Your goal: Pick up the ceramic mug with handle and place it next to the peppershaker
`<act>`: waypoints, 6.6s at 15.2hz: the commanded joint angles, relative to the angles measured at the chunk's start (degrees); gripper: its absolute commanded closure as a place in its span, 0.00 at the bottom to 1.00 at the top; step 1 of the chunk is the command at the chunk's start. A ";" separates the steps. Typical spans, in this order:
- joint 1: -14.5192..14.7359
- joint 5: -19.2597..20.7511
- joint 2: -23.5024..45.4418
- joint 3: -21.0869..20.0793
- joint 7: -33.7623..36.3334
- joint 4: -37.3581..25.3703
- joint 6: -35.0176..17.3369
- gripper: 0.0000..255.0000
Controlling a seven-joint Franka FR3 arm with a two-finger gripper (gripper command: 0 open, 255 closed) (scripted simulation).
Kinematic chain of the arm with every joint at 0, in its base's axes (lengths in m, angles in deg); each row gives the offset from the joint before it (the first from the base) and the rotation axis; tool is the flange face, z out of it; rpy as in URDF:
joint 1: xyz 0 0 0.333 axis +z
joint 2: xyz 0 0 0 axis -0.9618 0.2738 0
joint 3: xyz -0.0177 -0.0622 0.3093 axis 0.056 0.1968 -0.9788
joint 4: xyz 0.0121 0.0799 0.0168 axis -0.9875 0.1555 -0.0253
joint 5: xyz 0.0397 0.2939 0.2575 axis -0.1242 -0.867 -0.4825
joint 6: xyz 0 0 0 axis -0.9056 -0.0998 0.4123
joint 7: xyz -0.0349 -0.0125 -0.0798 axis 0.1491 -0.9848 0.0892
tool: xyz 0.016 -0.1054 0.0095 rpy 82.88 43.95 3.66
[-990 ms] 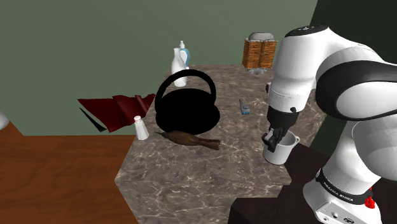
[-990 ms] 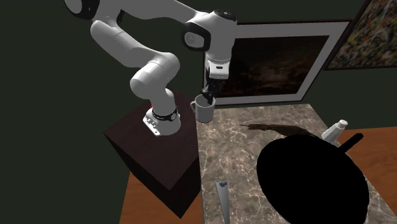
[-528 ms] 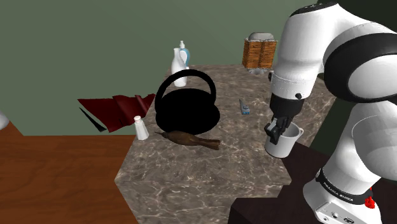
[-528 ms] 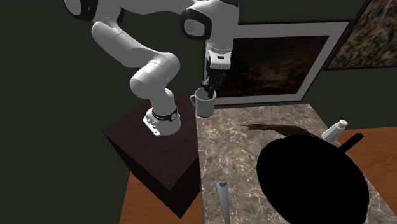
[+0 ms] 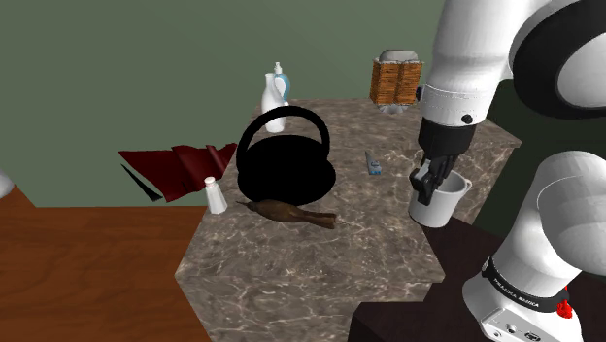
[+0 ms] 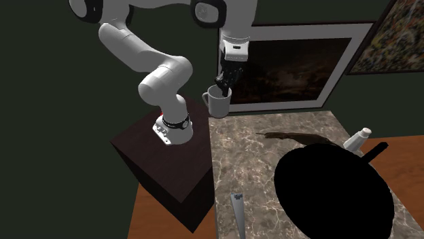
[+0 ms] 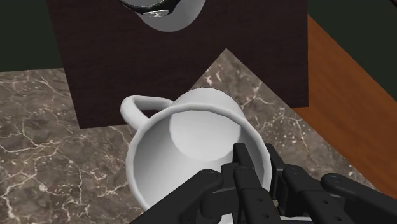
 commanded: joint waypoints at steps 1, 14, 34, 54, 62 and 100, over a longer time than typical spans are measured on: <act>-0.23 0.33 0.38 0.28 0.02 -1.71 1.33 1.00; -1.36 2.27 2.39 2.13 -0.15 -11.78 9.35 1.00; -8.83 8.58 52.30 -11.68 11.81 -47.75 -4.36 1.00; -6.26 19.27 74.75 -14.29 19.89 -62.74 -8.75 1.00; -6.23 20.19 76.08 -14.01 20.68 -58.15 -14.44 1.00; -12.34 -3.94 52.24 -10.93 27.70 -26.51 -38.77 0.00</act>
